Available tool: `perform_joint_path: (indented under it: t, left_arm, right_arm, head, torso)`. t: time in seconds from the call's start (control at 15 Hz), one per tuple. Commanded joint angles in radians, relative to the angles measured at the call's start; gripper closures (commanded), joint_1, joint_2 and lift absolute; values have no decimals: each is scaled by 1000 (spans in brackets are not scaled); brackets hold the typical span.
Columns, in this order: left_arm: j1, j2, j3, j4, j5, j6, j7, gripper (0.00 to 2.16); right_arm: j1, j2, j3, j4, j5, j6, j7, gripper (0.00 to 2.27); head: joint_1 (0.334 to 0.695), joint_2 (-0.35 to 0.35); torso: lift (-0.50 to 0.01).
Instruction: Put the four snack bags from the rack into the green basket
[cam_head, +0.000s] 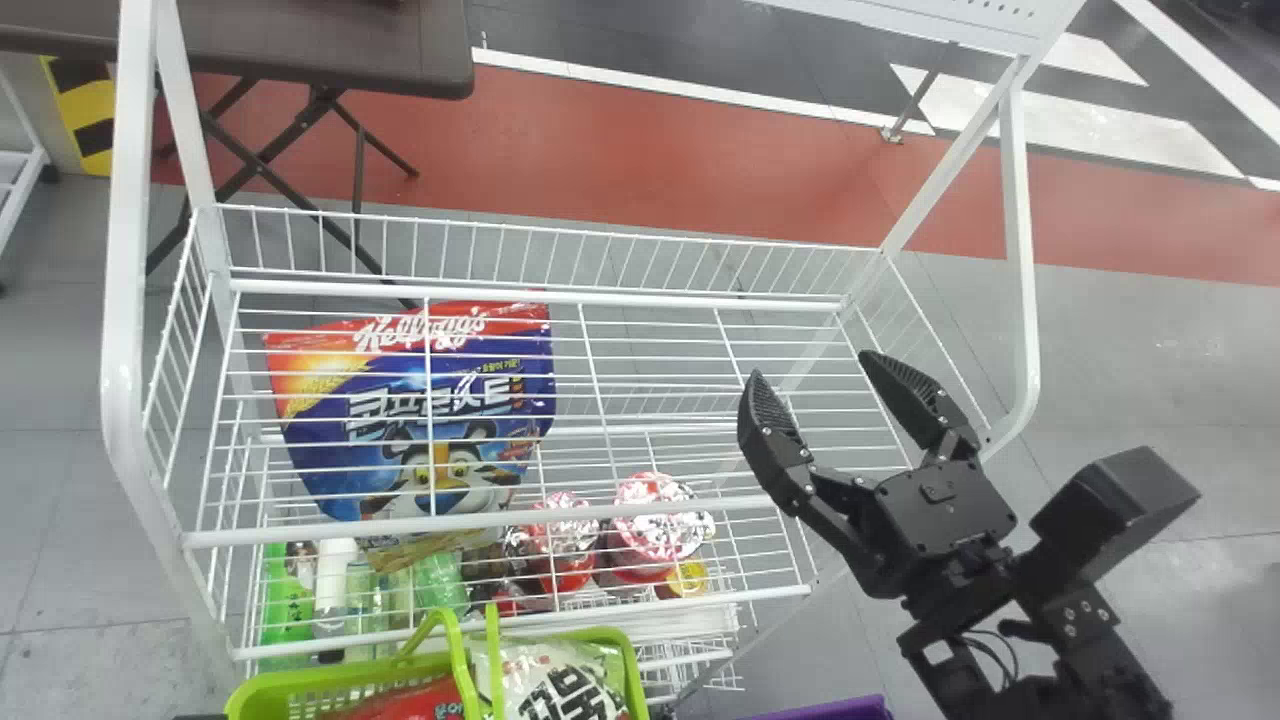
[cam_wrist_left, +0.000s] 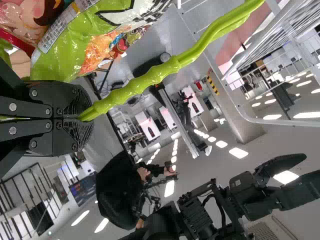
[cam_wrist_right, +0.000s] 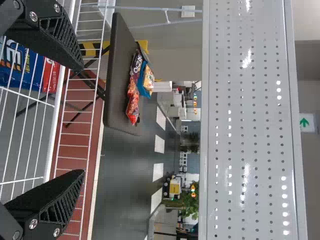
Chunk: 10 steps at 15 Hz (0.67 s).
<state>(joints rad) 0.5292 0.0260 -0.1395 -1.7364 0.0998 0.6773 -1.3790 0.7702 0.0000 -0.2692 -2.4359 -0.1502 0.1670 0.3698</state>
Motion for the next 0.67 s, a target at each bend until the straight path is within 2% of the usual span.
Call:
perform_joint_path:
  t: [0.0, 0.6]
  left_arm:
    - [0, 0, 0, 0, 0, 0, 0, 1902]
    - [0, 0, 1, 0, 0, 0, -2, 1902]
  right_arm:
    - [0, 1, 4, 3, 0, 4, -2, 73]
    - [-2, 1, 4, 1, -2, -2, -3, 73]
  head:
    - [695, -350]
    - [695, -350]
  torso:
    - [-6]
    - [-6]
